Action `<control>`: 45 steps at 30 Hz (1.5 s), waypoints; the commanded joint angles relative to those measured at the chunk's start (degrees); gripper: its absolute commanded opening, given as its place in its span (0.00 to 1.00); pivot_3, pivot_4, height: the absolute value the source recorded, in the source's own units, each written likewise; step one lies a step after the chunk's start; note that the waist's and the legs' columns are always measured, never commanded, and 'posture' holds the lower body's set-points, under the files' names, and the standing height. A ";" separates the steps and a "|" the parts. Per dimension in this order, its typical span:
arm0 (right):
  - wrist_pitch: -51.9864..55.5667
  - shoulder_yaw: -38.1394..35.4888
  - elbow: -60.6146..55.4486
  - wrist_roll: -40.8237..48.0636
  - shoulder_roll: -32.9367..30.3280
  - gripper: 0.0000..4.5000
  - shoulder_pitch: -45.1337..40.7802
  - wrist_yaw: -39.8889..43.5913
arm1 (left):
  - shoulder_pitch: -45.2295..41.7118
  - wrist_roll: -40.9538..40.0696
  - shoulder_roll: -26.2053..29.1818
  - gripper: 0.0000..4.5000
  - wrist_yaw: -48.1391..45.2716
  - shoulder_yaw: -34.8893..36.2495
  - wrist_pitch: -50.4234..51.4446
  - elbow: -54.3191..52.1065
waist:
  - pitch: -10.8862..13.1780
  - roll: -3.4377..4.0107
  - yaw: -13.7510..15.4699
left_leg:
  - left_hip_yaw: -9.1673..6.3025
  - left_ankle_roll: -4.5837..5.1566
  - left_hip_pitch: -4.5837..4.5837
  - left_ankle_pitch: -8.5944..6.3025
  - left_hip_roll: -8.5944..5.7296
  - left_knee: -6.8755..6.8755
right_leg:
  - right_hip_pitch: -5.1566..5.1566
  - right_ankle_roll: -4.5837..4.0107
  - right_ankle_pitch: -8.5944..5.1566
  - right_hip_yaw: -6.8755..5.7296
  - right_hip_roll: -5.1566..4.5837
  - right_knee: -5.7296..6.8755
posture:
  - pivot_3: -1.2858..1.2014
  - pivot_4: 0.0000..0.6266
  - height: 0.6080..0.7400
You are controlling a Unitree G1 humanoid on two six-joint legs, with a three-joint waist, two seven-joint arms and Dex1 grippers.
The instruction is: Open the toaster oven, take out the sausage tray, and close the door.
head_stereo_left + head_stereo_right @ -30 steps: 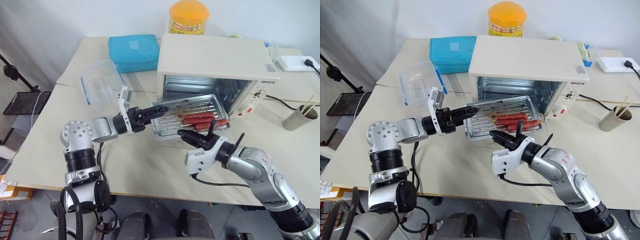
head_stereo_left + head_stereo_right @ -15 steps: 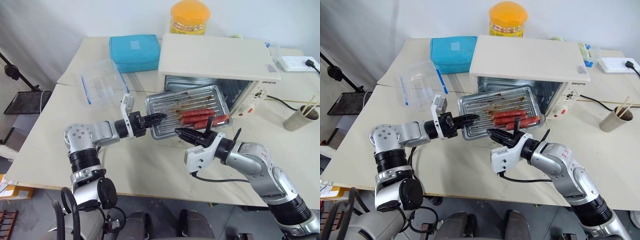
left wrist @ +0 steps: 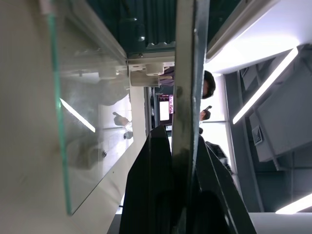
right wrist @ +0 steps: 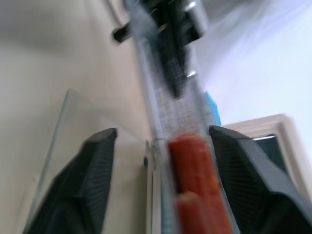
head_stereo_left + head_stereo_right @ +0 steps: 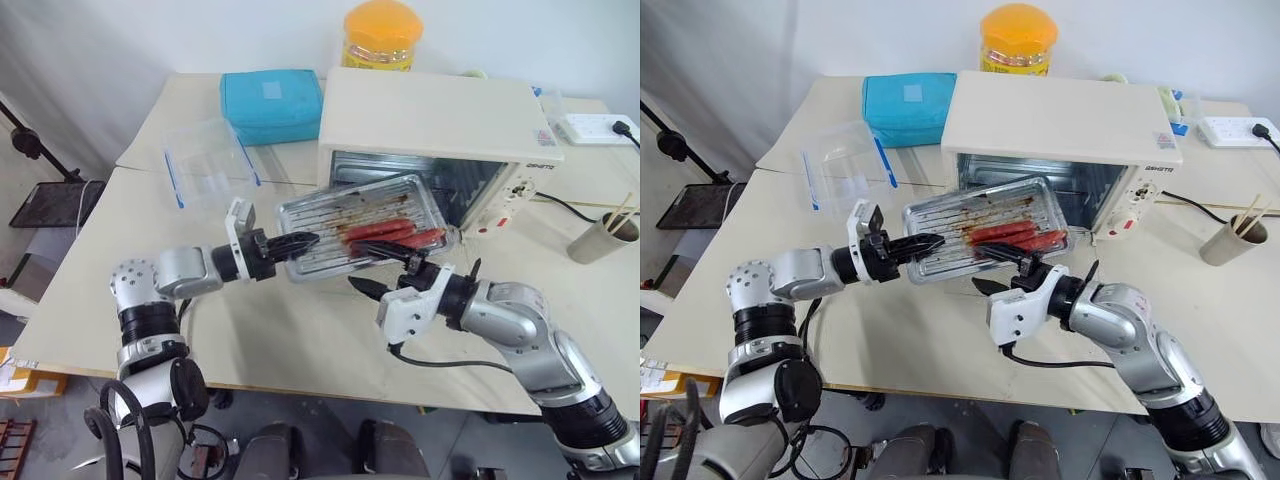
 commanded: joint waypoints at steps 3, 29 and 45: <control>-4.85 -8.19 -3.99 11.90 -5.38 0.69 6.84 3.74 | 8.73 -19.28 4.26 0.00 8.66 -5.52 -8.01 -6.81 | -0.01 -0.02 0.02 | -0.05 -0.01 0.03 0.01 0.00 0.01 | 0.02 0.00 0.00 0.18 0.03 0.03 | 0.52 0.24 1.00; -3.64 -20.53 45.08 28.98 -9.58 0.01 6.89 21.50 | 45.51 -20.37 1.21 0.00 -2.37 5.26 -29.05 -40.97 | -0.04 -0.02 -0.06 | 0.24 -0.07 0.39 0.19 0.07 -0.08 | 0.34 -0.04 -0.03 1.74 0.33 -0.35 | 0.52 0.24 1.00; 19.10 -19.77 39.59 40.81 -4.73 0.01 -0.36 29.69 | 49.29 -20.37 -12.97 0.00 9.67 7.50 -49.63 -57.29 | -0.04 -0.03 0.51 | 0.06 -0.19 0.82 0.03 0.11 -0.15 | 1.05 -0.05 -0.03 1.87 0.45 -0.96 | 0.52 0.24 1.00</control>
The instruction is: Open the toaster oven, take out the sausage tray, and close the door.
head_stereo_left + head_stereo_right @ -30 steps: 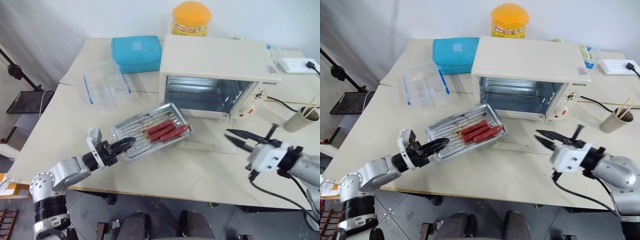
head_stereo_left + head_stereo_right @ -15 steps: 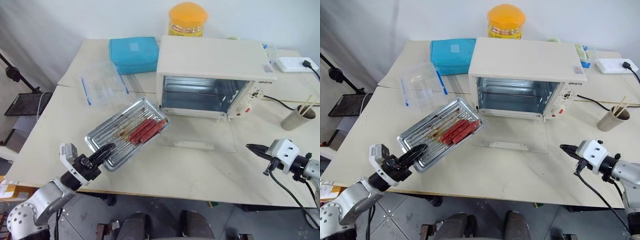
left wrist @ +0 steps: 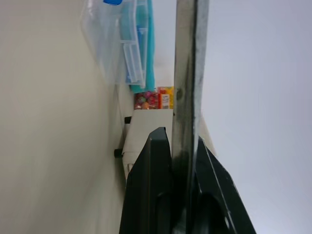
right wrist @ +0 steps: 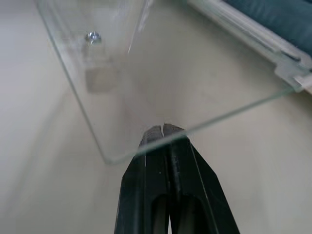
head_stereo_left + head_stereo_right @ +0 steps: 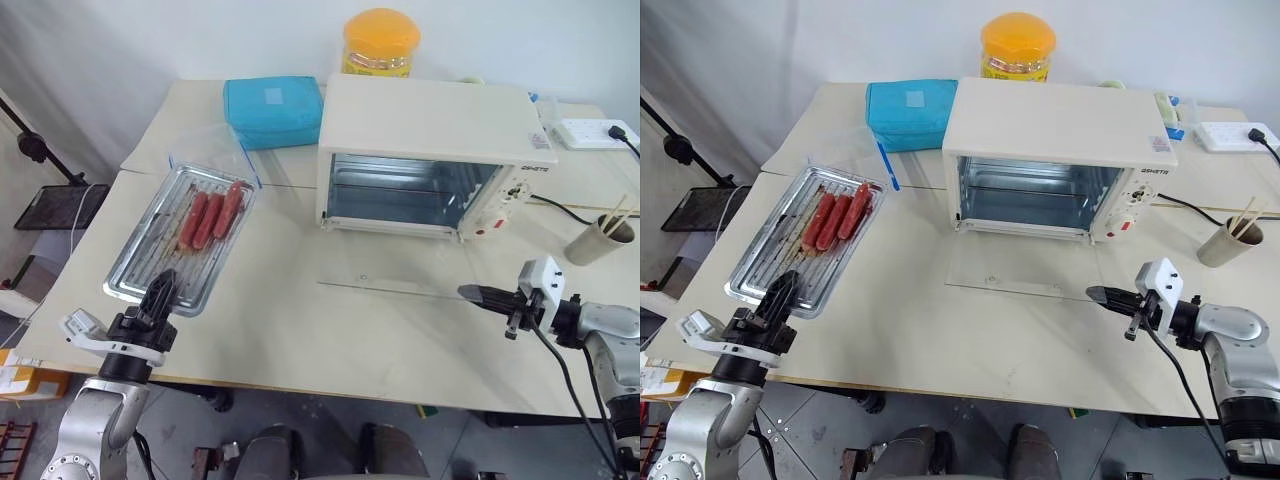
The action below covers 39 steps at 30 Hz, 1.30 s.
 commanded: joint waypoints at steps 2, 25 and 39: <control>3.42 -3.80 -4.48 4.07 0.49 0.01 -2.29 -1.74 | 0.16 -1.74 1.00 0.00 0.39 -0.91 -0.43 -2.90 | 0.00 0.00 0.13 | 0.01 0.00 0.00 0.00 0.00 0.00 | 0.00 0.00 0.00 0.04 0.03 0.00 | 0.52 0.24 1.00; 10.78 -20.46 -33.09 14.46 -0.14 0.30 16.53 -5.30 | -9.54 -1.74 21.23 0.00 -15.55 -6.72 29.07 23.93 | 0.01 0.02 0.97 | 0.03 -0.08 -0.12 -0.26 0.10 -0.06 | -0.22 -0.12 -0.07 0.23 0.45 -0.01 | 0.52 0.24 1.00; 6.96 -32.83 -46.71 15.39 9.03 0.99 42.44 -8.70 | -37.56 -1.19 31.08 0.00 -17.85 -34.14 40.86 47.50 | 0.02 0.07 1.07 | 0.18 -0.19 0.01 -0.26 0.14 -0.19 | -0.32 -0.09 -0.06 0.56 0.50 0.10 | 0.52 0.24 1.00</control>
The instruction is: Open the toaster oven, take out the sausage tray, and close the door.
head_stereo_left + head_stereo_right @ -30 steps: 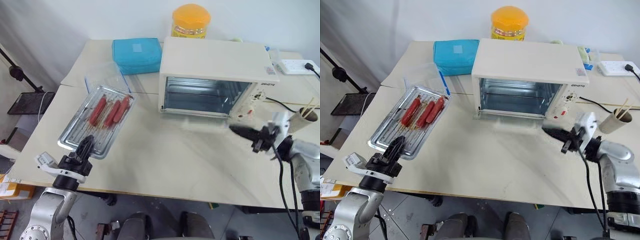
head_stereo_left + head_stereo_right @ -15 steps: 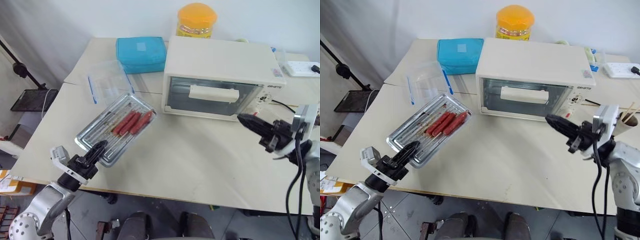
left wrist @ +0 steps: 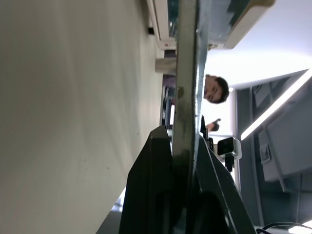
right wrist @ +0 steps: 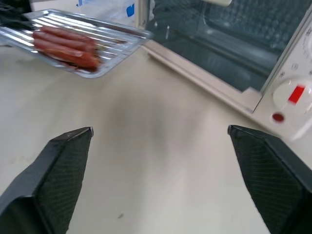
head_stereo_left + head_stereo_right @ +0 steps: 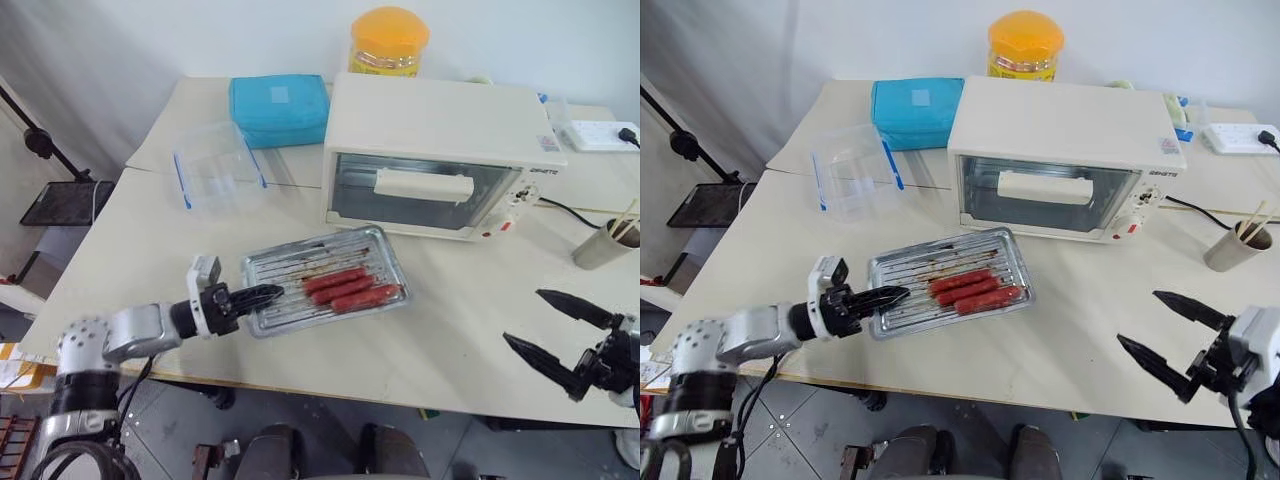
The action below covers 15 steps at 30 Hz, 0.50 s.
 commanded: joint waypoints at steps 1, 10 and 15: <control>-1.79 -3.21 -6.24 1.48 3.61 0.99 4.80 -2.34 | -6.38 1.57 -1.68 0.00 -2.38 -4.73 2.31 3.79 | 0.00 0.00 0.04 | 0.01 0.00 0.00 0.00 0.00 -0.01 | 0.00 0.01 0.00 0.01 0.00 -0.01 | 0.52 0.24 1.00; -2.74 -4.03 -12.90 1.76 7.95 0.99 11.80 -6.65 | -20.37 27.90 -11.42 0.00 -16.12 -10.59 1.84 12.32 | 0.02 -0.07 -0.09 | 0.57 -0.01 -0.07 0.02 -0.09 -0.24 | -0.44 0.11 0.05 0.22 0.04 -0.01 | 0.52 0.24 1.00; -2.53 -4.15 -14.05 2.52 7.64 0.99 13.41 -7.50 | -25.82 41.51 -14.99 0.00 -24.94 -13.44 -0.13 17.28 | 0.03 -0.07 0.02 | 0.90 -0.16 -0.04 0.20 -0.14 -0.65 | -0.73 0.12 0.04 0.29 0.12 -0.02 | 0.52 0.24 1.00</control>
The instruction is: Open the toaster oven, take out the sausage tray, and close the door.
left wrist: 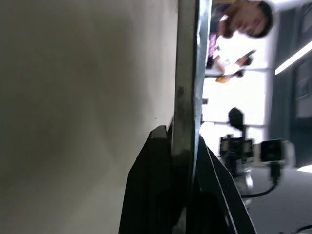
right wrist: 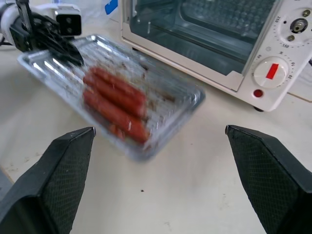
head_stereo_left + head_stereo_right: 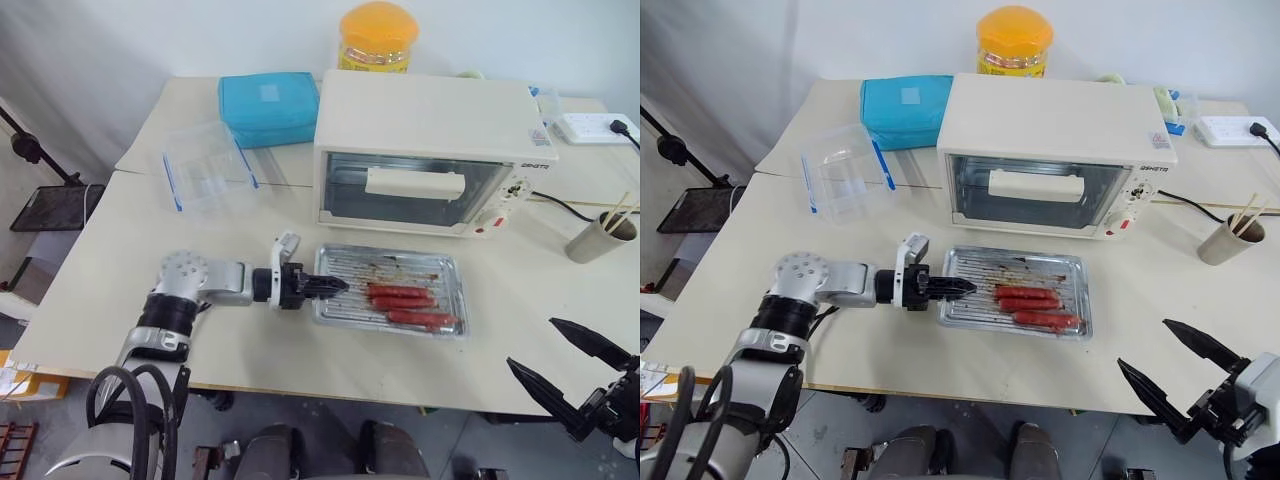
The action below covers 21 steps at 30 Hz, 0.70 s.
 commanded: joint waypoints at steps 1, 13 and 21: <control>-0.43 -1.76 -2.71 1.44 -0.15 0.99 1.59 -0.63 | -3.62 8.16 -2.43 0.00 -6.86 -0.25 -1.79 3.75 | 0.01 -0.01 0.05 | 0.01 -0.02 0.00 0.03 0.01 -0.03 | -0.01 0.00 0.00 0.00 0.01 -0.02 | 0.52 0.24 1.00; -0.61 1.26 -2.04 0.58 -0.93 1.00 0.43 -0.82 | -1.35 21.44 -2.05 0.39 -15.11 1.81 -0.25 -3.48 | 0.01 -0.01 0.02 | 0.01 -0.01 0.03 0.05 0.28 -0.05 | -0.04 0.00 0.00 0.06 -0.04 0.02 | 0.52 0.24 1.00; -0.85 4.09 1.43 -0.40 -2.97 1.00 -3.68 0.81 | 10.51 29.56 10.56 0.88 -30.64 0.70 -18.35 -22.98 | -0.01 0.02 -0.66 | 0.07 -0.02 0.09 0.06 0.35 -0.10 | -0.08 -0.02 -0.01 0.09 -0.03 0.07 | 0.52 0.24 1.00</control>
